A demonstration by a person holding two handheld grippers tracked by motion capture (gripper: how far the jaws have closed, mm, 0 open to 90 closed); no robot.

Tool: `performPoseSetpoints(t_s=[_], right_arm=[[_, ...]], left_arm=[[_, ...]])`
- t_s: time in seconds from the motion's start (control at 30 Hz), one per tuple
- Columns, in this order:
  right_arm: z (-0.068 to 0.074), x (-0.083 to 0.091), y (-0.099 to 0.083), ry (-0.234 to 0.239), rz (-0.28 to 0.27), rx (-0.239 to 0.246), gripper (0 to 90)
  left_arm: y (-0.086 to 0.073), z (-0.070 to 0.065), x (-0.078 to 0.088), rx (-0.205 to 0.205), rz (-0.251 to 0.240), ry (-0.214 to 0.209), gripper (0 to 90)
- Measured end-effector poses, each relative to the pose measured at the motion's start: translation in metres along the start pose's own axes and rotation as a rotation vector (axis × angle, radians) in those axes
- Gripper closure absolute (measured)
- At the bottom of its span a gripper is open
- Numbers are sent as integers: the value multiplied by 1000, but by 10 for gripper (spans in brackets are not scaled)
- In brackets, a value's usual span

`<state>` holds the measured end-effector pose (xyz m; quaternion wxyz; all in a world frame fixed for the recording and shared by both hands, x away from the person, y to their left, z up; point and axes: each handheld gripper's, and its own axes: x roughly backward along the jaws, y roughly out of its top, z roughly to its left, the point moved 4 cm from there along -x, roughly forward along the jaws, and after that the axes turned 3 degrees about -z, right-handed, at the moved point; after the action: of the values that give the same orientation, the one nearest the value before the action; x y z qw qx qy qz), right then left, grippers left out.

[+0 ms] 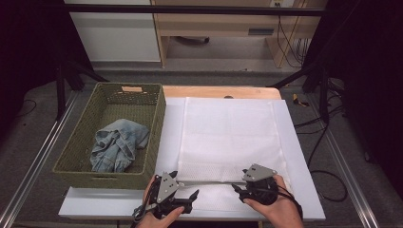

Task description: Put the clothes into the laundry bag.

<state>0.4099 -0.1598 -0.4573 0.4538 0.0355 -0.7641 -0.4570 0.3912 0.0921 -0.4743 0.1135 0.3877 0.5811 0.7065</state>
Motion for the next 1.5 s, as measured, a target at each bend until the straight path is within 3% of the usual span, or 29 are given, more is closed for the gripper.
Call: performPoseSetpoints(t_s=[0.13,0.27,0.43,0.8,1.13,1.33,1.5], right_arm=[[1,-15,8,36,-2,44,583],[1,-31,9,72,-3,54,690],[0,-43,8,93,-4,58,747],[-3,-55,2,91,10,63,712],[1,-62,-1,103,36,85,580],[2,-65,-2,116,48,69,533],[-1,-66,-3,141,47,21,565]], left_arm=[[-1,0,3,10,-1,23,104],[-4,3,4,31,9,43,109],[-5,6,6,47,9,56,113],[-6,8,6,62,15,52,112],[-6,8,5,64,12,45,110],[-6,7,5,62,13,41,109],[-6,7,6,61,12,40,109]])
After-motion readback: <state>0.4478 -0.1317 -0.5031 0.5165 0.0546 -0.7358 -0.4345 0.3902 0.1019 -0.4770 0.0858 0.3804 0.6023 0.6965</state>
